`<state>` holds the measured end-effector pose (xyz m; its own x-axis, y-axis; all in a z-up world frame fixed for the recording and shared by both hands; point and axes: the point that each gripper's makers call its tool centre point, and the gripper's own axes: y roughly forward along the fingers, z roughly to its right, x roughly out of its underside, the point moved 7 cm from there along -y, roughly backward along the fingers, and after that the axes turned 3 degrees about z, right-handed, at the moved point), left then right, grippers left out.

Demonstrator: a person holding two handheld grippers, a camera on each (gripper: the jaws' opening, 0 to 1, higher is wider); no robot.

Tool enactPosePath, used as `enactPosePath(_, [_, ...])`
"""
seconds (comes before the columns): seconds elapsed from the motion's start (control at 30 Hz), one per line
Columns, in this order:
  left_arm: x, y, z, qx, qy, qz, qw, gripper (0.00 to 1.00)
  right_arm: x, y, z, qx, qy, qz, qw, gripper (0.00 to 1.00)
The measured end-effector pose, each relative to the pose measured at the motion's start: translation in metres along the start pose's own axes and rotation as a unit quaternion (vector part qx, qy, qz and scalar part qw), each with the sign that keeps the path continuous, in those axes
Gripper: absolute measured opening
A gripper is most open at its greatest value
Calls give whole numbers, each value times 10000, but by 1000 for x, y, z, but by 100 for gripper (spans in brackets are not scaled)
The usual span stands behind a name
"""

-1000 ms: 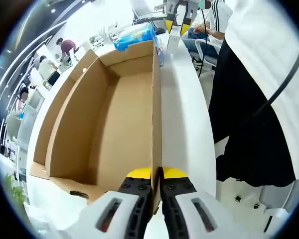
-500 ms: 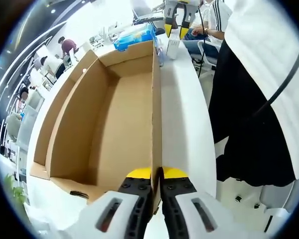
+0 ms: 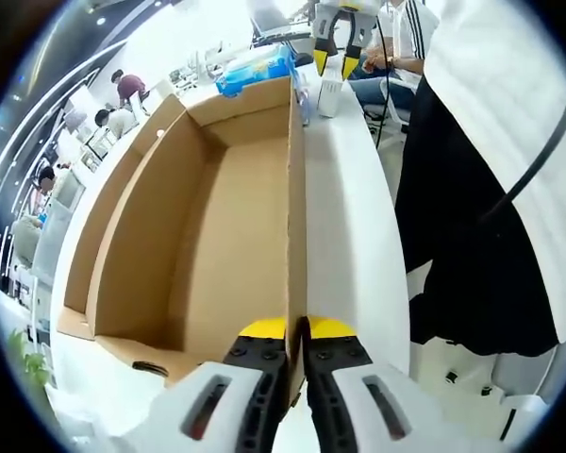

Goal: Operate the shoe box by opening the lid, removing the specified soft item, and placing it in the target area until the item is outside and the box remains undamaged.

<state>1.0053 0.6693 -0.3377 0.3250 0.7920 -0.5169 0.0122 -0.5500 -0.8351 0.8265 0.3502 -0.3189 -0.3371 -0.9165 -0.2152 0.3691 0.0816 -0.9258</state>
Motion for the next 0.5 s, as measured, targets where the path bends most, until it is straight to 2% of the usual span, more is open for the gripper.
enactPosePath(0.23, [0, 0, 0, 5, 19, 13, 10000, 4, -1, 3, 10, -139, -173, 28, 9998, 18])
enactPosePath(0.33, [0, 0, 0, -22, 18, 22, 10000, 4, 1, 2, 12, -478, -478, -46, 9977, 18])
enactPosePath(0.5, [0, 0, 0, -21, 3, 15, 10000, 4, 5, 3, 17, -519, -407, -102, 9978, 18])
